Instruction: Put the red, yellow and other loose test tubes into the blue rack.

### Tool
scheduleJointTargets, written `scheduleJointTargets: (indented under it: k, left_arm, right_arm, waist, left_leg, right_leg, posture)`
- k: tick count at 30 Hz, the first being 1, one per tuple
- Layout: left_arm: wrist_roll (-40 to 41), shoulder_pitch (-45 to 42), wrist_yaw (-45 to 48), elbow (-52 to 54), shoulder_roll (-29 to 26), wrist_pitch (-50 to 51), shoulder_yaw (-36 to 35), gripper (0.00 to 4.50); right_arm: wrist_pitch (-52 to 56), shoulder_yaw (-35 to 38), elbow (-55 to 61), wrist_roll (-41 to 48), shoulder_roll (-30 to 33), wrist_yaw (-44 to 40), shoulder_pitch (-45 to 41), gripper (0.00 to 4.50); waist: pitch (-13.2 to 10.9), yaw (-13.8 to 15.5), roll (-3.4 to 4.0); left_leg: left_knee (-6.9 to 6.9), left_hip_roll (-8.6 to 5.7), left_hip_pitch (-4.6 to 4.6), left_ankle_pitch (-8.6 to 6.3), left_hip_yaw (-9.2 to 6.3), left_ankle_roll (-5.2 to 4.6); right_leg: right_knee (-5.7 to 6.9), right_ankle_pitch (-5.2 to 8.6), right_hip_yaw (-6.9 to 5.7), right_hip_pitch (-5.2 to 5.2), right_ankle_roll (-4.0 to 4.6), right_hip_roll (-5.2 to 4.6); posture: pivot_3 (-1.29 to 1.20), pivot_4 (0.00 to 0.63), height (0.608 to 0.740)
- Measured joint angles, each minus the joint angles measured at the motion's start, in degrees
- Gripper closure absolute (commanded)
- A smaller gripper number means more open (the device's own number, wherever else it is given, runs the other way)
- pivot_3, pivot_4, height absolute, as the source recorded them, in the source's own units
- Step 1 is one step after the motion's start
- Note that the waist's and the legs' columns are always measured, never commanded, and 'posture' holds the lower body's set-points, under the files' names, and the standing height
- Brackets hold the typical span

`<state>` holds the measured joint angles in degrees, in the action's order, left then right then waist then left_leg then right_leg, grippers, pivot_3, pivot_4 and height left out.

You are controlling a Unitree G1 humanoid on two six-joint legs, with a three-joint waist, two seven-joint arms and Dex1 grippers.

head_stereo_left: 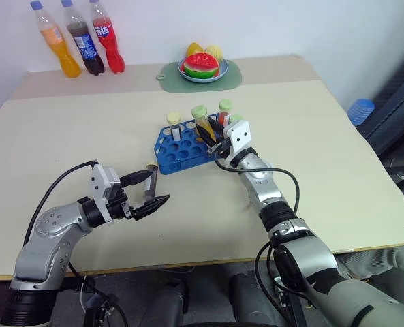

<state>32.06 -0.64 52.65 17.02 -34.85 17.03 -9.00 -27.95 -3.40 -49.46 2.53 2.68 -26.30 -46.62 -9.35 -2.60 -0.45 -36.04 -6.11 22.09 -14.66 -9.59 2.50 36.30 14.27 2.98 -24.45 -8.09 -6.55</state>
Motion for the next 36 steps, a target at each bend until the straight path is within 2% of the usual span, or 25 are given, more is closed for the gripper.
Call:
scheduleJointTargets:
  k: [14, 16, 21, 22, 30, 33, 36]
  left_arm:
    - [1.15, 2.56, -2.33, 3.01, -0.72, 1.76, -1.68, 0.25]
    - [1.33, 2.56, -2.92, 3.75, -0.72, 2.40, -1.75, 0.25]
    - [2.31, 2.56, -3.76, 4.04, -0.70, 2.90, -2.10, 0.25]
    - [2.34, 2.56, -3.99, 4.04, -0.68, 2.93, -2.10, 0.25]
    - [2.41, 2.06, -5.41, 4.01, 0.07, 2.95, -2.09, 0.25]
    - [2.39, 2.01, -5.41, 3.95, 0.19, 2.92, -2.02, 0.25]
    - [2.37, 1.45, -5.40, 3.77, 0.31, 2.92, -1.76, 0.25]
  right_arm:
    - [-2.41, 0.99, -7.87, -0.48, -1.93, 1.32, -3.52, 3.72]
    - [-2.45, 1.77, -8.16, 0.39, -1.86, -0.57, -3.56, 2.60]
    - [-2.78, 2.74, -10.37, 1.04, -1.33, -2.69, -1.04, 0.23]
    - [-3.14, 2.80, -10.42, 1.03, -1.23, -2.68, -0.80, 0.10]
    - [-5.00, 2.69, -2.82, 1.09, 3.04, -6.01, 3.41, 0.10]
    - [-1.36, 2.53, 2.27, 2.27, 4.72, -9.03, 6.01, 0.10]
    - [7.20, 1.89, 9.17, 4.00, 5.76, -11.96, 7.53, 0.10]
  waist:
    - [0.03, 0.01, 0.01]
    - [0.03, 0.03, 0.01]
    - [0.01, -0.09, 0.05]
    - [-0.01, -0.11, 0.07]
    - [-0.01, 0.11, 0.07]
    - [-0.01, 0.03, 0.07]
    - [-0.01, 0.00, 0.07]
  left_leg:
    - [0.02, 0.00, -0.14, -0.05, 0.00, -0.08]
    - [0.05, 0.00, -0.23, -0.10, 0.00, -0.17]
    - [0.12, 0.00, -0.24, -0.11, 0.03, -0.19]
    - [0.13, 0.00, -0.23, -0.10, 0.04, -0.17]
    - [0.10, 0.00, -0.21, -0.11, 0.04, -0.18]
    - [0.11, 0.00, -0.22, -0.11, 0.04, -0.19]
    - [0.11, 0.01, -0.21, -0.12, 0.04, -0.21]
  right_leg:
    - [0.02, 0.00, 0.01, 0.12, 0.01, 0.01]
    - [0.01, 0.00, 0.01, 0.22, 0.01, 0.01]
    - [-0.01, 0.01, 0.03, 0.16, 0.01, 0.01]
    - [-0.01, 0.01, 0.03, 0.13, 0.01, 0.01]
    - [-0.02, 0.01, 0.03, 0.16, 0.01, 0.00]
    - [-0.02, 0.01, 0.03, 0.15, 0.01, 0.00]
    - [-0.01, 0.01, 0.03, 0.13, 0.01, 0.00]
  posture:
    - [0.00, 0.150, 0.740]
    - [0.00, 0.150, 0.740]
    - [0.00, 0.150, 0.740]
    - [0.00, 0.150, 0.740]
    - [0.00, 0.150, 0.740]
    - [0.00, 0.150, 0.740]
    - [0.00, 0.150, 0.740]
